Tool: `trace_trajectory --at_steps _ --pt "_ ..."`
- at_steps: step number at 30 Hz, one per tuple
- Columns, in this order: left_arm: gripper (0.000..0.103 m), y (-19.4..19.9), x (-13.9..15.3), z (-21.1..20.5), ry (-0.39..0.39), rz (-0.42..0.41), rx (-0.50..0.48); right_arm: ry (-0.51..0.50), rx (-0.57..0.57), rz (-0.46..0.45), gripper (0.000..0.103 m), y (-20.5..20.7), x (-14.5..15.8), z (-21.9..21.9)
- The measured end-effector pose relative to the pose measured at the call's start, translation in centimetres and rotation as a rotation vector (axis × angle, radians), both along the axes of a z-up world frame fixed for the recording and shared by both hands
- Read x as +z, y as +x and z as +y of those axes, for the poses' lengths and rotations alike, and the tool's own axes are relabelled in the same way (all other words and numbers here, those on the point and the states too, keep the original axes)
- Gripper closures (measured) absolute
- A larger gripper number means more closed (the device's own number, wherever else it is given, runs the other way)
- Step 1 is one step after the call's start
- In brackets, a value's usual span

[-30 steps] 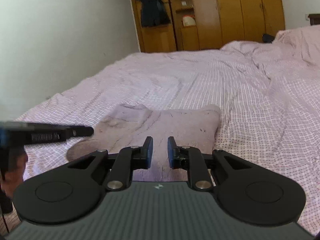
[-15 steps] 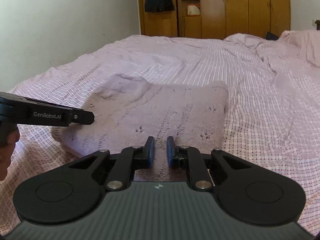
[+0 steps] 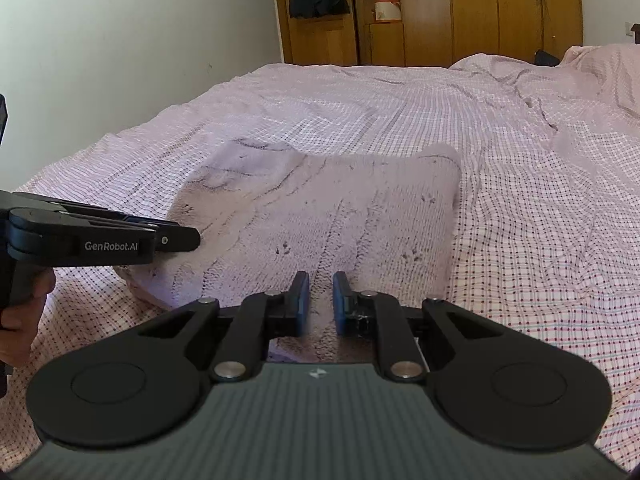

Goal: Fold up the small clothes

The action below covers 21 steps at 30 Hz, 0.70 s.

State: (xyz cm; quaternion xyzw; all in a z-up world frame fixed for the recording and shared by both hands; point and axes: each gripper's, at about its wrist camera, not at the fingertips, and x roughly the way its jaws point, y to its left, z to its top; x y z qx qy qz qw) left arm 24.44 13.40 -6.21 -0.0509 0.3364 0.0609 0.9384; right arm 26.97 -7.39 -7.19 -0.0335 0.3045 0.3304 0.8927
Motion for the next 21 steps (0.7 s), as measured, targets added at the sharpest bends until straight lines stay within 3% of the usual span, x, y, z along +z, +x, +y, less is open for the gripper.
trace_trajectory --at_steps 3,6,8,10,12,17,21 --pt "0.079 -1.0 1.3 0.3 -0.046 -0.035 0.021 0.043 -0.018 0.019 0.079 -0.3 0.9 -0.6" --pt "0.064 -2.4 3.0 -0.1 -0.015 -0.089 -0.012 0.138 -0.004 0.041 0.053 -0.7 2.2 -1.7" --pt "0.049 -3.1 3.5 0.4 -0.049 -0.104 -0.007 0.167 -0.01 0.026 0.046 -0.9 3.2 -2.4" --pt "0.044 -3.6 3.6 1.4 -0.118 -0.125 0.005 0.193 -0.031 0.022 0.039 -0.9 4.0 -3.3" --pt "0.043 -3.8 3.2 2.6 -0.169 -0.136 0.039 0.239 -0.059 0.045 0.036 -0.4 4.3 -4.7" --pt "0.043 -2.8 1.1 4.9 -0.296 -0.05 0.088 0.336 -0.149 0.184 0.033 1.8 3.1 -8.0" --pt "0.043 -2.3 0.1 5.3 -0.335 -0.008 0.092 0.351 -0.198 0.259 0.033 3.0 2.0 -9.3"
